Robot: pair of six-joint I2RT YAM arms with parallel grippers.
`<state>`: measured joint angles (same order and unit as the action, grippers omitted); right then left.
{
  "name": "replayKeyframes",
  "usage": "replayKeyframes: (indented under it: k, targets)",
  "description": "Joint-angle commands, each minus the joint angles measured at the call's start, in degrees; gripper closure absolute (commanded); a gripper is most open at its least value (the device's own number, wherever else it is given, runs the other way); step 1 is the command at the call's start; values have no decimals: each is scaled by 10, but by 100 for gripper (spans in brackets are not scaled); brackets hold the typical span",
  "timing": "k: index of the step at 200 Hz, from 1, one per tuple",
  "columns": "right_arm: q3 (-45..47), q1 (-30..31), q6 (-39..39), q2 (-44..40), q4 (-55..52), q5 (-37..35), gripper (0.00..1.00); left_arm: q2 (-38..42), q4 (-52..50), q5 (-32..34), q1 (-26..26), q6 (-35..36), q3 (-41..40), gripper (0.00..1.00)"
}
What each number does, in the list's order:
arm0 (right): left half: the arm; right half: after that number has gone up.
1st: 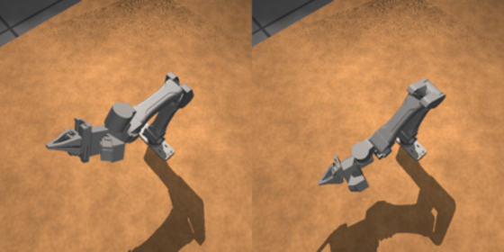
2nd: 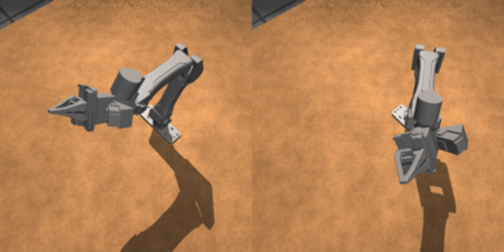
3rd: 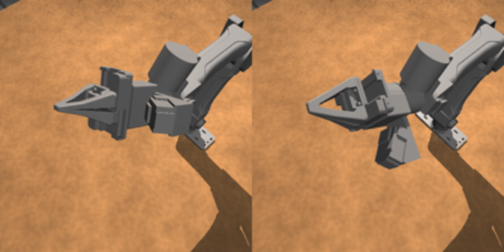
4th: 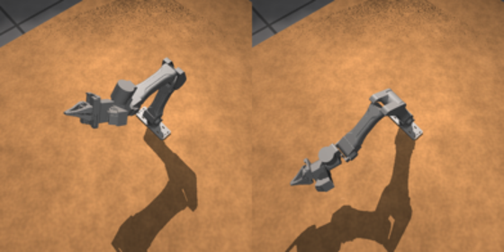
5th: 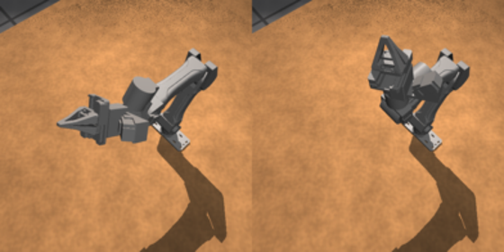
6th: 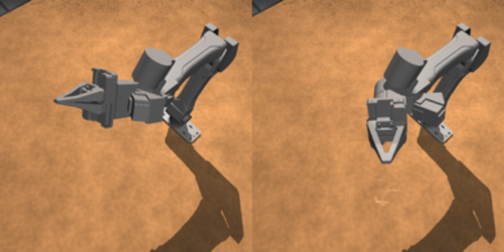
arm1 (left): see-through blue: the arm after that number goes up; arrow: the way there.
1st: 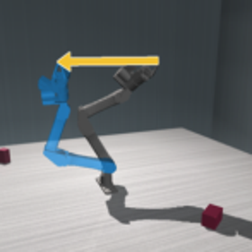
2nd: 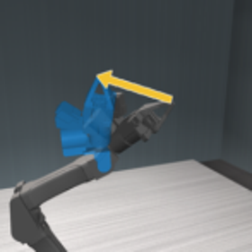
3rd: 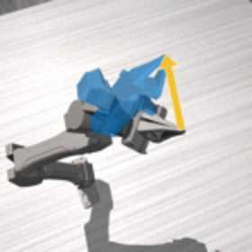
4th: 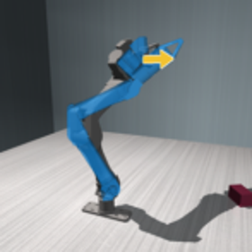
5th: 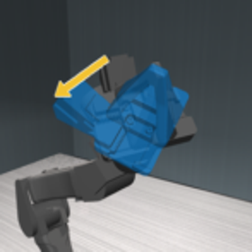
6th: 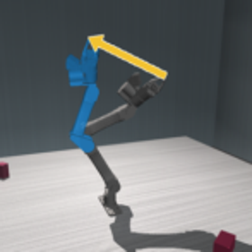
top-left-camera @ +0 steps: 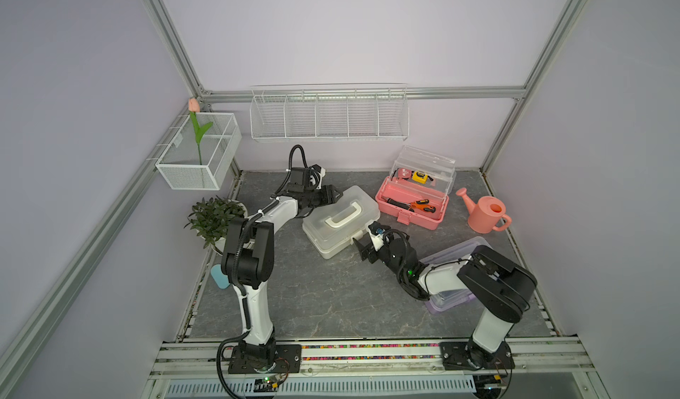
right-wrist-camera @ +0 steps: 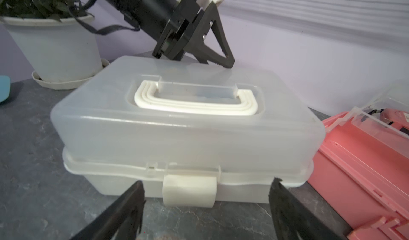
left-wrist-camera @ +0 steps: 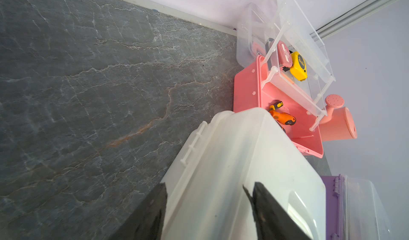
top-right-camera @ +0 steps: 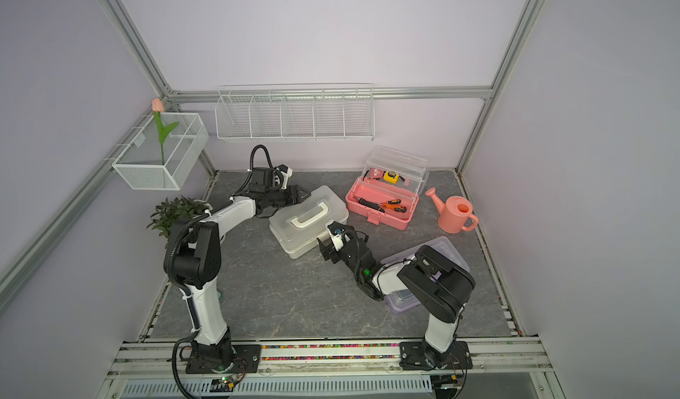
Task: Close toolboxes
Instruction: Fasten the toolbox latch on the toolbox.
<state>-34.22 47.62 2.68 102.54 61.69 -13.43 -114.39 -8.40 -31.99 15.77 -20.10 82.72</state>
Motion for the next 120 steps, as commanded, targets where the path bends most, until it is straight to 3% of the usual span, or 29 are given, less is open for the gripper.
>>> replayKeyframes:
  k: [1, 49, 120]
  targets:
    - [8, -2, -2, 32, 52, 6, 6, -40, -77, -9, 11, 3, -16, 37]
    - [-15, -3, -2, 96, 103, -4, 8, -40, -80, -9, 11, 5, -18, 37]
    - [-51, -11, -16, 129, 112, -6, 20, -43, -84, -8, 11, 6, -15, 37]
